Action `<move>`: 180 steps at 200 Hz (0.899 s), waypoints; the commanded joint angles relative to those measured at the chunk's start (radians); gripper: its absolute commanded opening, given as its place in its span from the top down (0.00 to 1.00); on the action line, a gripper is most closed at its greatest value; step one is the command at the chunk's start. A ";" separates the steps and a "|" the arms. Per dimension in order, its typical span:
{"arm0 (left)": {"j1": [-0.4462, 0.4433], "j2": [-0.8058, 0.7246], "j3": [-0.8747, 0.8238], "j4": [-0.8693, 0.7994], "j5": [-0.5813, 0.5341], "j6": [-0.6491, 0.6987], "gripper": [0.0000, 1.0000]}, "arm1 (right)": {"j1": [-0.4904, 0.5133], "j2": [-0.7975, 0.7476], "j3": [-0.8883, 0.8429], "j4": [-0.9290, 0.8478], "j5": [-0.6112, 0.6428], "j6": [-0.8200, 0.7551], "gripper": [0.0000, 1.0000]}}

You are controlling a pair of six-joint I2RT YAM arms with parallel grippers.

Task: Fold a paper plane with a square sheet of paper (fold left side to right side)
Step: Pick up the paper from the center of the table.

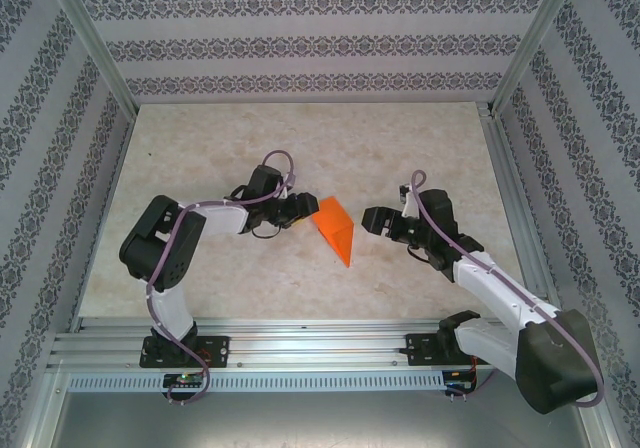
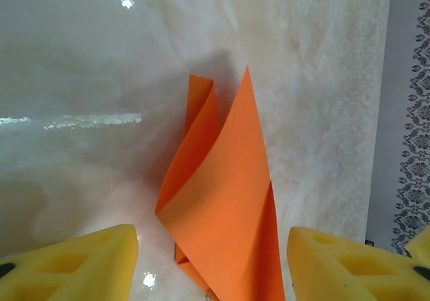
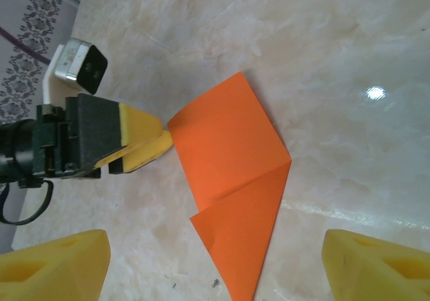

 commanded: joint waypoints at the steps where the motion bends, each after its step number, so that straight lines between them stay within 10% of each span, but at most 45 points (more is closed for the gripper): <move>1: -0.013 0.046 0.030 0.065 0.017 -0.021 0.42 | -0.013 -0.019 -0.011 0.072 -0.095 0.003 0.18; 90: -0.013 0.105 0.051 0.205 0.105 0.017 0.80 | -0.039 0.006 -0.020 0.128 -0.172 0.002 0.20; 180: -0.009 -0.125 0.115 -0.155 0.231 0.465 0.99 | -0.130 0.241 0.078 0.186 -0.452 -0.198 0.28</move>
